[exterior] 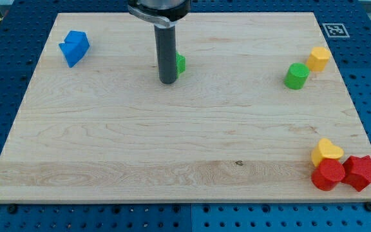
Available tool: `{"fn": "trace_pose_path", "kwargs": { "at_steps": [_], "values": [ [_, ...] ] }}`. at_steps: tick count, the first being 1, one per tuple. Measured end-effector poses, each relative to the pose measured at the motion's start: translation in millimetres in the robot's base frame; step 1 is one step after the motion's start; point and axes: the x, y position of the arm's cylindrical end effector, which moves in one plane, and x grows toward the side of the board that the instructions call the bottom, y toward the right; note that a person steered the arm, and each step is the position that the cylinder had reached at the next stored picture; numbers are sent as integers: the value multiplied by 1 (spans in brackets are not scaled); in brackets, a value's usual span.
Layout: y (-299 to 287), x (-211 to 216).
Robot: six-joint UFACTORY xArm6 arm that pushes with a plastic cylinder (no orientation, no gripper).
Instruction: Slide the green star towards the green circle
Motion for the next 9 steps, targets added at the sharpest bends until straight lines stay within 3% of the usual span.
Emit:
{"fn": "trace_pose_path", "kwargs": {
  "at_steps": [3, 9],
  "values": [
    [-45, -16],
    [77, -18]
  ]
}}
